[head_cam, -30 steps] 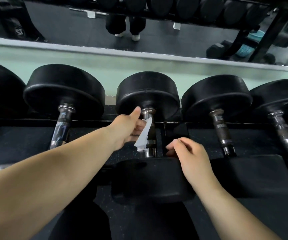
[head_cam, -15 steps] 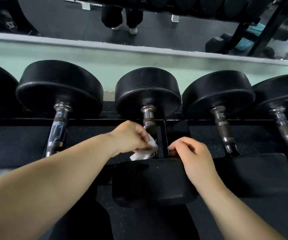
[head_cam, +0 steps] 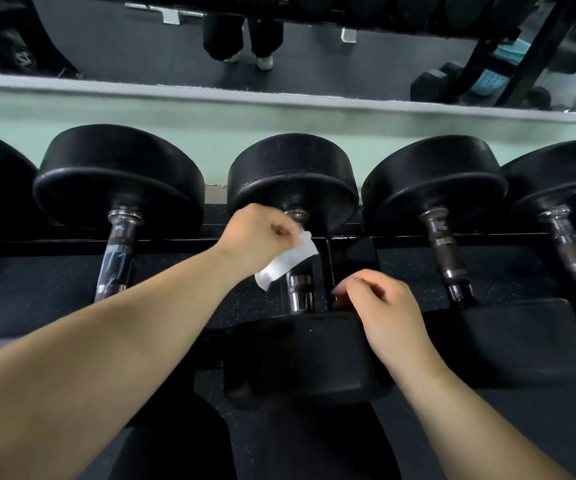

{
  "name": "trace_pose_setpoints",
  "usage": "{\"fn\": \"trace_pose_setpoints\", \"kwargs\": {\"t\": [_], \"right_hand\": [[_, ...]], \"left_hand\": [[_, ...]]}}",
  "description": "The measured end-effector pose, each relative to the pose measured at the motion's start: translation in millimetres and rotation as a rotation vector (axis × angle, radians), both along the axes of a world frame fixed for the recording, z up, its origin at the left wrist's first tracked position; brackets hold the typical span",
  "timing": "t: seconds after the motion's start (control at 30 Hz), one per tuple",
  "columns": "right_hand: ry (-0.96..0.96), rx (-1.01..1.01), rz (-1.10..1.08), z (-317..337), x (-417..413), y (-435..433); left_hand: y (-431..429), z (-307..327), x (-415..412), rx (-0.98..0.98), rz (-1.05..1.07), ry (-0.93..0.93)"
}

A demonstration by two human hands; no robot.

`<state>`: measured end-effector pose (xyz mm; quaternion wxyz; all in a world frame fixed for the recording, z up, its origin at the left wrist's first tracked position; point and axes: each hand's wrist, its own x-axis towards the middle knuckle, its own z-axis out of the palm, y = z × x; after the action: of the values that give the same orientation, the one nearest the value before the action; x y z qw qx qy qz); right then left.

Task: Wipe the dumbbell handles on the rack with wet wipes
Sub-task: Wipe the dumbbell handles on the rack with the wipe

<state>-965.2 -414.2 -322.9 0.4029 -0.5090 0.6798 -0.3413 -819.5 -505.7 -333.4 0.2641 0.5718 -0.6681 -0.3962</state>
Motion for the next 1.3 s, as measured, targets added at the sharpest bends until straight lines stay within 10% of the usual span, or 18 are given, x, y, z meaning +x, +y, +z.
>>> {"fn": "trace_pose_setpoints", "kwargs": {"t": [0.6,1.13,1.3], "right_hand": [[0.006,0.0,0.035,-2.8,-1.2,0.2],[0.034,-0.023,0.025,-2.8,-2.4,0.9],[0.029,-0.02,0.046,-1.8,-2.5,0.7]], "left_hand": [[-3.6,-1.2,-8.8,0.181,0.356,0.274],[13.8,-3.5,7.9,0.417,0.122,0.121],[16.0,-8.1,10.2,0.581,0.253,0.442]]}}
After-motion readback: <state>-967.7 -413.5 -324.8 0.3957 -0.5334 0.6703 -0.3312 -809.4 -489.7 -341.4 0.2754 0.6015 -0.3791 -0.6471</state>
